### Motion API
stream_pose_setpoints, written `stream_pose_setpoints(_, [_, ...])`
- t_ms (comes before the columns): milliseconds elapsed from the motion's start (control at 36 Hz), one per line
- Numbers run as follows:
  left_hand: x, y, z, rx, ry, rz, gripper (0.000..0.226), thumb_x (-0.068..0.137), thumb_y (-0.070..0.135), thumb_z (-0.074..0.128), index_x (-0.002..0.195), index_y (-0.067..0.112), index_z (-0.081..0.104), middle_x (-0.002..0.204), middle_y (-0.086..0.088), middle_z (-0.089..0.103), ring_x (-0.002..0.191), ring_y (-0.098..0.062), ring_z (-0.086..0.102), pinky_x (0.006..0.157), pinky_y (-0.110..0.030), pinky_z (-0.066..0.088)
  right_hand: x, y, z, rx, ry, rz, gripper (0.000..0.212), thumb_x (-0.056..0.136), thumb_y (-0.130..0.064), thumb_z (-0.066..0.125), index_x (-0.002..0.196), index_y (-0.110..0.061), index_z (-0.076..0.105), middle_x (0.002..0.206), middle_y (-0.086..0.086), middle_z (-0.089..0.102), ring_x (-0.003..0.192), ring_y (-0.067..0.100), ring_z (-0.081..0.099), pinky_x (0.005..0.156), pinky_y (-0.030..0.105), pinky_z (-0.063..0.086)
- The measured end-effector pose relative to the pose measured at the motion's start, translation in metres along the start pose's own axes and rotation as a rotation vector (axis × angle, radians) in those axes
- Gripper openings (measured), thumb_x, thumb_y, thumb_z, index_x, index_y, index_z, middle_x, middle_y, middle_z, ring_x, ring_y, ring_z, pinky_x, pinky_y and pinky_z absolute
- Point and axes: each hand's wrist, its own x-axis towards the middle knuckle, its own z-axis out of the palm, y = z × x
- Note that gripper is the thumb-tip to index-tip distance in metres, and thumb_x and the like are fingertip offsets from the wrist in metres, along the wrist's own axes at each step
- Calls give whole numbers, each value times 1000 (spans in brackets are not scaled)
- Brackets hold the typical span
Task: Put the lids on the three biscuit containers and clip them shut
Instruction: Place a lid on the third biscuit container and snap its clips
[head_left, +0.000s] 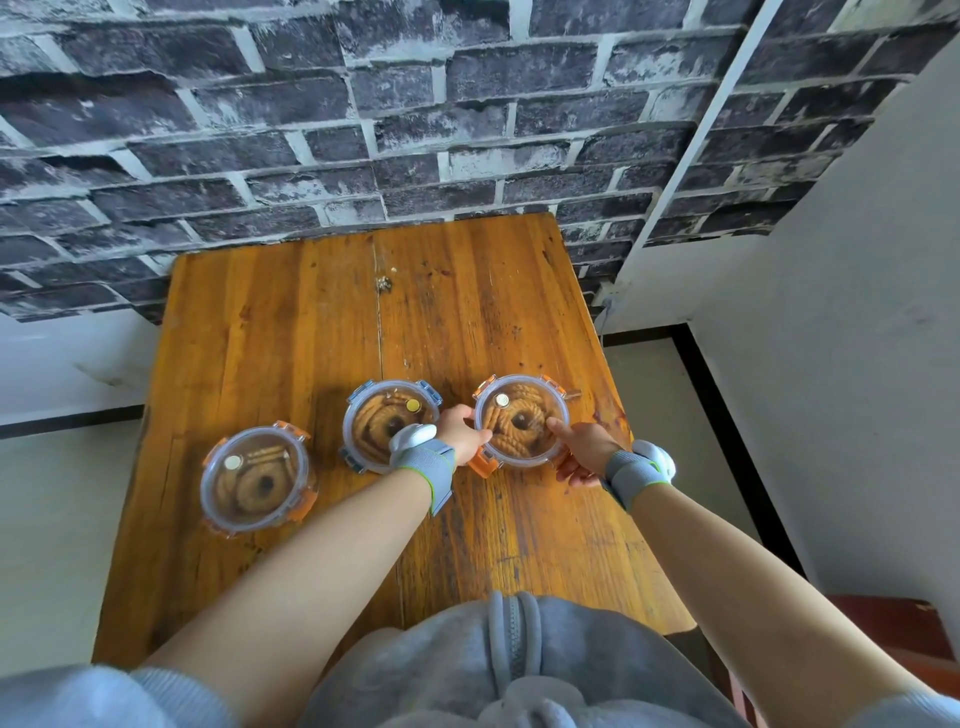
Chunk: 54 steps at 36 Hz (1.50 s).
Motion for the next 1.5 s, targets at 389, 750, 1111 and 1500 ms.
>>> stream_pose_setpoints(389, [8,-4,2,-13,-9,-24,46,89,18,61,133,8,49,134,-16,54,121,-33,55,101,-45,49,5,6,-1,32,-20,-83,47,94,-52,37,103,-7,47,66,12,64,32,10,55,46,20,45])
stream_pose_setpoints(750, [7,-3,1,-13,-27,-36,44,89,18,60,132,9,50,133,-15,55,122,-33,54,102,-45,48,7,-24,-13,26,80,-213,67,86,-36,63,144,-23,32,141,10,45,104,24,55,60,29,53])
stream_pose_setpoints(1111, [8,-3,3,-14,-33,-46,46,89,18,60,133,10,47,135,-16,53,123,-33,53,103,-45,47,11,-15,-13,148,21,-153,67,84,-31,66,142,-26,33,120,6,49,89,21,54,63,33,52])
stream_pose_setpoints(1500, [13,29,-1,227,28,86,83,88,11,59,152,12,7,157,-15,19,143,-33,25,114,-40,31,10,-12,-7,151,61,-148,71,84,-36,66,144,-29,29,143,8,43,101,22,51,70,40,56])
